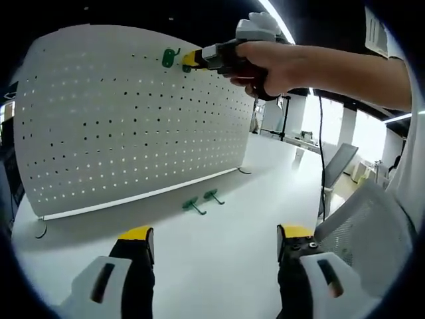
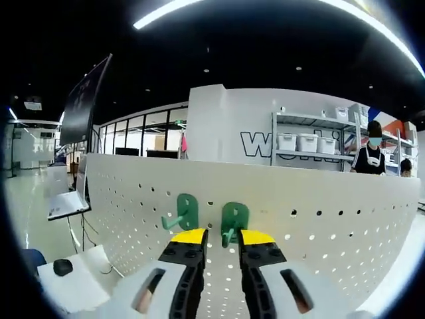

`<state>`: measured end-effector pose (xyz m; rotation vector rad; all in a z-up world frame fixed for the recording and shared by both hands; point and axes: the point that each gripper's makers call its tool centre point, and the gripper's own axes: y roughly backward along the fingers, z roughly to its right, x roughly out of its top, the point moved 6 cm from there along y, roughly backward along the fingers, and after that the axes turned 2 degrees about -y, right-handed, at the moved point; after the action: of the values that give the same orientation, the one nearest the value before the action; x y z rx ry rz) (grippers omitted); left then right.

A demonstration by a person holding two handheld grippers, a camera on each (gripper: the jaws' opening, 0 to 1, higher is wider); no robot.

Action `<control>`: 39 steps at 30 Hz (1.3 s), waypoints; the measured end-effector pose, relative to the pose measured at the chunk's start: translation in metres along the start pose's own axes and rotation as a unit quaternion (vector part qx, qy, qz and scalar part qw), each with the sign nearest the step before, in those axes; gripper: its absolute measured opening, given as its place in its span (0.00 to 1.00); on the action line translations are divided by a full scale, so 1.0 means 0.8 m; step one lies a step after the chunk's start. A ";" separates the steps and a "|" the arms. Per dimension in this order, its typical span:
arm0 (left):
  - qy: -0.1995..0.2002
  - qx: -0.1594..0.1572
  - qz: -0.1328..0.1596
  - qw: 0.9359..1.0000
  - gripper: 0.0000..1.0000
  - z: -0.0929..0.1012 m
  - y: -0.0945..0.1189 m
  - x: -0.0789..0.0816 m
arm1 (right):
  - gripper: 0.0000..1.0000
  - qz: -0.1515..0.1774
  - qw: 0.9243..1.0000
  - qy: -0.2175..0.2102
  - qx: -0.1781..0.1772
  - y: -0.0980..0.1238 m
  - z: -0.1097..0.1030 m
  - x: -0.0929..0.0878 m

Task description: Insert the hook assembly into the mounting plate slot until the hook locks in place.

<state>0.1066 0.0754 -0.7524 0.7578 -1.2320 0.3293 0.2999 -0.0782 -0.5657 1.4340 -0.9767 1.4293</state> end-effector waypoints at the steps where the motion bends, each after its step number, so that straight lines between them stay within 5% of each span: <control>1: 0.000 0.000 0.000 1.000 0.78 0.000 0.000 0.000 | 0.29 0.002 1.000 0.000 0.003 0.001 0.000 -0.001; 11: 0.002 -0.003 -0.004 1.000 0.78 0.001 -0.001 -0.002 | 0.49 0.016 0.998 -0.008 0.054 0.013 -0.017 -0.003; 20: 0.002 -0.003 -0.003 1.000 0.78 0.001 -0.001 -0.001 | 0.49 0.024 0.997 -0.013 0.066 0.018 -0.014 0.001; 27: 0.008 0.001 0.001 1.000 0.78 -0.003 0.002 0.000 | 0.49 0.036 0.990 -0.022 0.131 0.034 -0.007 -0.006; 39: 0.009 0.002 0.001 1.000 0.79 -0.003 0.002 0.000 | 0.49 0.037 0.988 -0.008 0.147 0.049 -0.003 -0.011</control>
<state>0.1077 0.0782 -0.7523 0.7551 -1.2166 0.3401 0.2620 -0.0884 -0.5725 1.6361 -0.8615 1.6731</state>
